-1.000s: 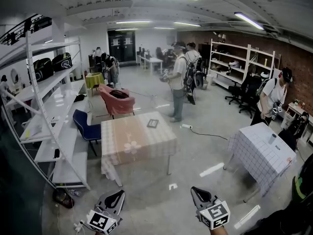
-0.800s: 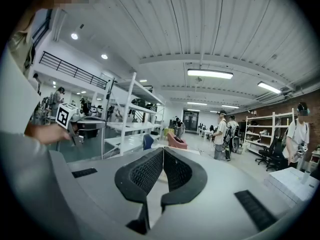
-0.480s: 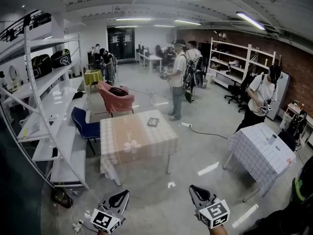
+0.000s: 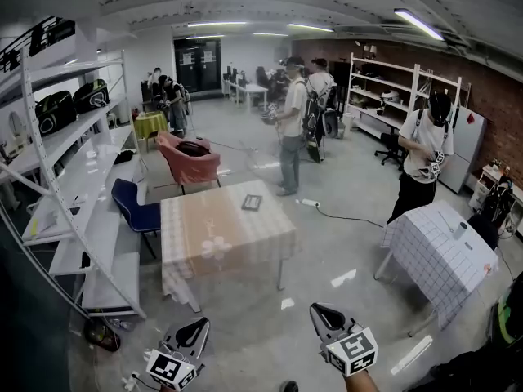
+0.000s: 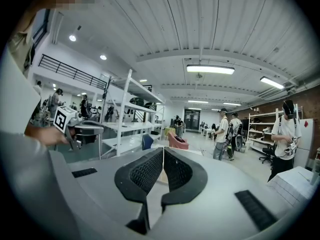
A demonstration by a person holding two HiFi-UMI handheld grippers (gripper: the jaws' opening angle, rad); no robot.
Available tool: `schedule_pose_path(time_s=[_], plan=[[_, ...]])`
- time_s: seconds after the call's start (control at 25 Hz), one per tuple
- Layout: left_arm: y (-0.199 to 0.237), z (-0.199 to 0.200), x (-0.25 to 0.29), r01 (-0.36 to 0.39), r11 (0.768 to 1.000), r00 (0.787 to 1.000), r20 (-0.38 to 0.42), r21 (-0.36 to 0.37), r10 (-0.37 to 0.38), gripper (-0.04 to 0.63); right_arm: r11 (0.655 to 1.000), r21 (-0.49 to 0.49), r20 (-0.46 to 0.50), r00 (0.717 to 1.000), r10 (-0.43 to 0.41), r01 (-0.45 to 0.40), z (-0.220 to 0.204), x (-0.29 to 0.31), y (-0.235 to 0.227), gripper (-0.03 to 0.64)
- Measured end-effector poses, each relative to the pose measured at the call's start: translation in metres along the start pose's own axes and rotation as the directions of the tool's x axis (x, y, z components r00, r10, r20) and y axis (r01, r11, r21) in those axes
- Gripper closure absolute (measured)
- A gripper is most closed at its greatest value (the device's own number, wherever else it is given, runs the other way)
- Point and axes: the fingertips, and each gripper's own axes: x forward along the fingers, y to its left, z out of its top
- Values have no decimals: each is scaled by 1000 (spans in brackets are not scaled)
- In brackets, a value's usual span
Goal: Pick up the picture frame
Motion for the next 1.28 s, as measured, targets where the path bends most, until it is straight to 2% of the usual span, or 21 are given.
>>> schedule_pose_path(time_s=[0.64, 0.92, 1.28], plan=[[57, -9, 149, -77, 997, 996, -39, 0, 77, 577, 992, 30, 1, 993, 121, -121, -14, 122, -110, 591], [86, -6, 192, -134, 991, 991, -20, -19, 134, 577, 989, 20, 3, 989, 147, -147, -15, 162, -145, 591], [140, -17, 244, -101, 995, 995, -15, -23, 101, 577, 992, 20, -18, 992, 127, -126, -14, 224, -168, 591]])
